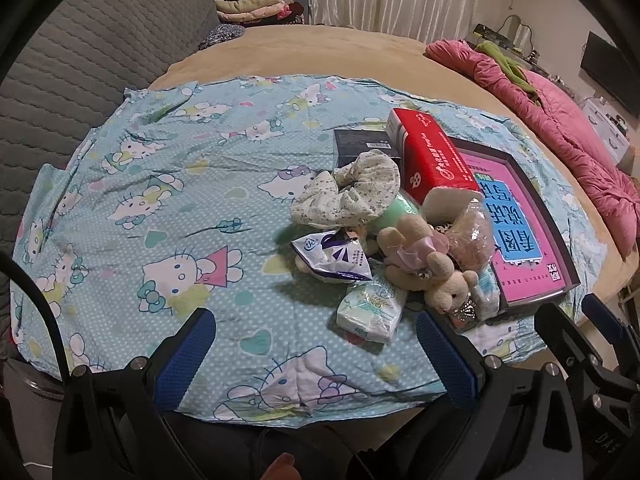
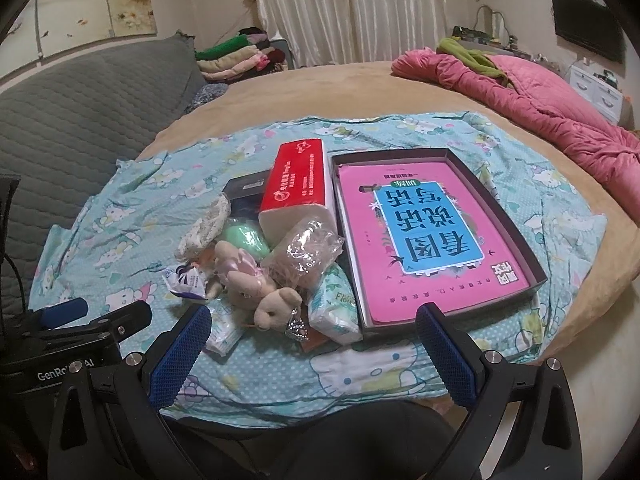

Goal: Organize soft objects
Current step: 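Move both grippers toward the pile of items on the sheet, then grasp the floral scrunchie with the left gripper while the right gripper grasps the bagged pink ball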

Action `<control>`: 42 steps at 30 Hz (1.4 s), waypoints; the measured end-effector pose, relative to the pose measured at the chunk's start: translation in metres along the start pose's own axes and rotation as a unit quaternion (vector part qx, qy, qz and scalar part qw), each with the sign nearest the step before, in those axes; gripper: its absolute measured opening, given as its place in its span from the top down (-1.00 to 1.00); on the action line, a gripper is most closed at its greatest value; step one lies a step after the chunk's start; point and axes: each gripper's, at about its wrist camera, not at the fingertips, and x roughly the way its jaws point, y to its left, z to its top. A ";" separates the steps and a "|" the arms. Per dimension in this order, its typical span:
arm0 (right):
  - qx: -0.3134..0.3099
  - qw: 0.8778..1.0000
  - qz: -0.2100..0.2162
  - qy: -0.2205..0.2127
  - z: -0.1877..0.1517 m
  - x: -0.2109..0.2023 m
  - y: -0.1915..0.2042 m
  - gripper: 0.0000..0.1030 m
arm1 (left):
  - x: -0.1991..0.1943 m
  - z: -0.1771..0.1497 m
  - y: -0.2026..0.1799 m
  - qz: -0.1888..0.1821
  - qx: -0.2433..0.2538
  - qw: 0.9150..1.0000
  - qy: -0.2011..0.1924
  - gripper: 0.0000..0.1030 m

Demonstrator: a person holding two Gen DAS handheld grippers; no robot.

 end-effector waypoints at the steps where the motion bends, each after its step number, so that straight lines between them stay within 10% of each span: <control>1: 0.000 1.000 0.000 0.001 0.000 0.000 0.000 -0.98 | 0.000 0.000 0.000 0.000 0.000 1.000 0.000 -0.97; 26: 0.006 1.000 0.001 0.004 -0.001 0.007 0.003 -0.98 | 0.005 0.002 0.004 -0.022 -0.011 1.000 -0.001 -0.97; 42: 0.040 0.999 0.003 0.005 0.017 0.044 -0.006 -0.98 | 0.051 0.058 0.015 -0.072 -0.037 0.997 0.018 -0.97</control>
